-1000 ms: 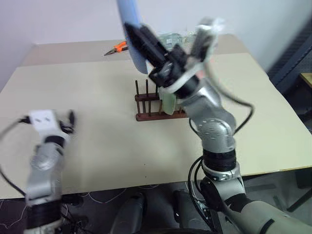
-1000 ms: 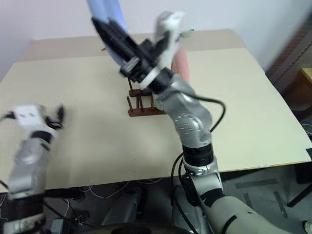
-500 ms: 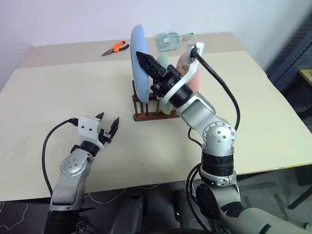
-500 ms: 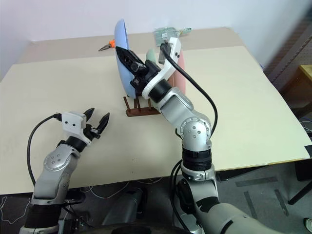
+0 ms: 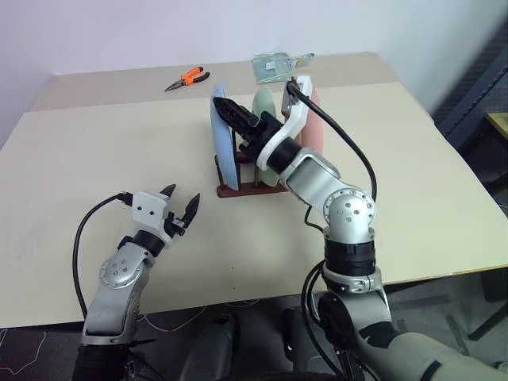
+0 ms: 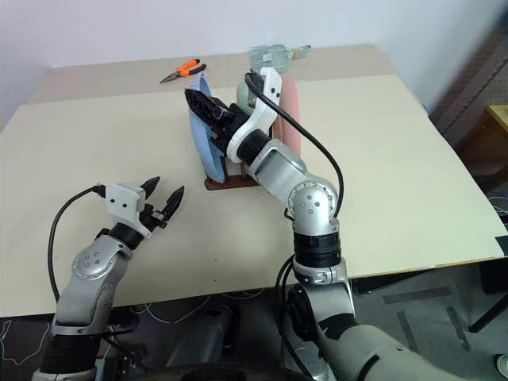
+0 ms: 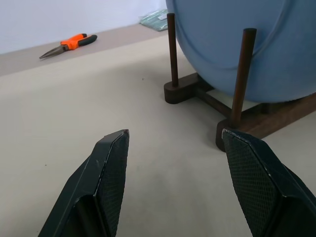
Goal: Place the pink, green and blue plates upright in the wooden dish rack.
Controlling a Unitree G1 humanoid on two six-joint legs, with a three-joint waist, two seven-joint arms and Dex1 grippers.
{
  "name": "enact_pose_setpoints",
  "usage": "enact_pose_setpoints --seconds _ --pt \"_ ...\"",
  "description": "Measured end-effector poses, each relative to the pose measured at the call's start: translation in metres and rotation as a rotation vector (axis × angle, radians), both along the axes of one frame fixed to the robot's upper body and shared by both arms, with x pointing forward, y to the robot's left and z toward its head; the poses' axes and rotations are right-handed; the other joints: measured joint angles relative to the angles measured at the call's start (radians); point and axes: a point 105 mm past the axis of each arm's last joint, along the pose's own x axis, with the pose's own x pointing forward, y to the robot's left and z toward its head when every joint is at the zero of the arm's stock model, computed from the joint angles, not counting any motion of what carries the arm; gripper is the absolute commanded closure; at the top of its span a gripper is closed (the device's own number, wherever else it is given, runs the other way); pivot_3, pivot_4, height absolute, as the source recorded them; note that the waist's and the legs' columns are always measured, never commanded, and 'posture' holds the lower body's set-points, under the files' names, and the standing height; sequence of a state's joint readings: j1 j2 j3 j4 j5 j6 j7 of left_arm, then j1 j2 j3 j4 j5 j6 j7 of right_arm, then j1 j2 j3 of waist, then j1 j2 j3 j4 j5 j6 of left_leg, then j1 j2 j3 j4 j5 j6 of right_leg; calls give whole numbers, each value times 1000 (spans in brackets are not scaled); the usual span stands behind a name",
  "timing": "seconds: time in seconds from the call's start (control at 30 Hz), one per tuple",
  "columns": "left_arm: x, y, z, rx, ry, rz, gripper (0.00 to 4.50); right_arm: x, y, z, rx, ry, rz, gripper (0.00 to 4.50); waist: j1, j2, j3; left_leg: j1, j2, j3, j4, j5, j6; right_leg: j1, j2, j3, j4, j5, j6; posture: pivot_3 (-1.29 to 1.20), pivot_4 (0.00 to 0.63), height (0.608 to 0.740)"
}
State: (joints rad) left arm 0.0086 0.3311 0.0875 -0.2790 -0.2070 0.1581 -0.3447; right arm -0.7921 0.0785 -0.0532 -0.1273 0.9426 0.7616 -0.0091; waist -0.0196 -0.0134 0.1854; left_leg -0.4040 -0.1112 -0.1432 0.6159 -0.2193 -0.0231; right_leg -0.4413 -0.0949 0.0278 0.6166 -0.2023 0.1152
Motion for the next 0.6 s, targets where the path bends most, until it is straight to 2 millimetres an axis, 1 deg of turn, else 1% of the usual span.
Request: enact_pose_setpoints --seconds 0.13,0.2,0.27,0.3,0.37,0.4,0.43,0.47,0.5,0.53,0.57,0.6 --pt "-2 -1 -4 -1 12 -2 1419 1 -5 18 -198 -226 -57 1536 0 0 0 0 0 0 0 0 0 0 0 0 0 0 0 0 150 739" --pt "-2 -1 -5 -3 16 -2 1419 -4 -11 29 -291 -371 -80 1536 1 0 0 0 0 1 0 0 0 0 0 0 0 0 0 0 150 739" --pt "-3 -1 -5 -2 18 -2 1419 -9 -17 42 -341 -491 -103 1536 1 0 0 0 0 1 0 0 0 0 0 0 0 0 0 0 150 739" --pt "-2 -2 -5 -1 16 -4 1419 -12 -23 47 -370 -553 -124 1536 2 0 0 0 0 1 0 0 0 0 0 0 0 0 0 0 150 739" --pt "-2 -2 -5 7 16 -3 1419 -13 -43 56 -447 -662 -191 1536 6 0 0 0 0 1 0 0 0 1 0 0 -2 0 0 0 150 739" --pt "-2 -2 -6 14 17 0 1419 -12 -57 60 -481 -698 -235 1536 9 -1 0 0 0 1 1 0 0 2 0 -1 -2 0 0 0 150 739" --pt "-1 -3 -6 21 14 -1 1419 -11 -80 62 -519 -719 -291 1536 14 -2 -1 -1 -1 1 1 0 0 3 0 -2 -4 0 0 0 150 739" --pt "1 -2 -5 34 6 1 1419 -7 -113 58 -574 -704 -370 1536 27 -3 -1 0 -1 1 1 0 1 5 -1 -3 -6 0 0 0 150 739" --pt "2 3 -5 54 5 19 1419 -1 -148 51 -631 -657 -459 1536 34 -3 -2 0 -1 1 1 -1 1 6 -1 -4 -7 0 0 0 150 739" --pt "3 11 -8 77 14 47 1419 4 -184 39 -695 -589 -546 1536 37 -3 -2 0 -1 2 1 -1 2 7 -2 -3 -8 0 0 0 150 739" --pt "5 19 -11 94 24 72 1419 6 -215 26 -748 -519 -612 1536 35 -3 -2 0 -1 4 1 -1 2 6 -2 -3 -8 0 0 0 150 739" --pt "6 24 -14 103 35 89 1419 7 -235 12 -781 -456 -652 1536 32 -2 -1 0 -1 4 1 -1 2 6 -2 -2 -8 0 0 0 150 739"
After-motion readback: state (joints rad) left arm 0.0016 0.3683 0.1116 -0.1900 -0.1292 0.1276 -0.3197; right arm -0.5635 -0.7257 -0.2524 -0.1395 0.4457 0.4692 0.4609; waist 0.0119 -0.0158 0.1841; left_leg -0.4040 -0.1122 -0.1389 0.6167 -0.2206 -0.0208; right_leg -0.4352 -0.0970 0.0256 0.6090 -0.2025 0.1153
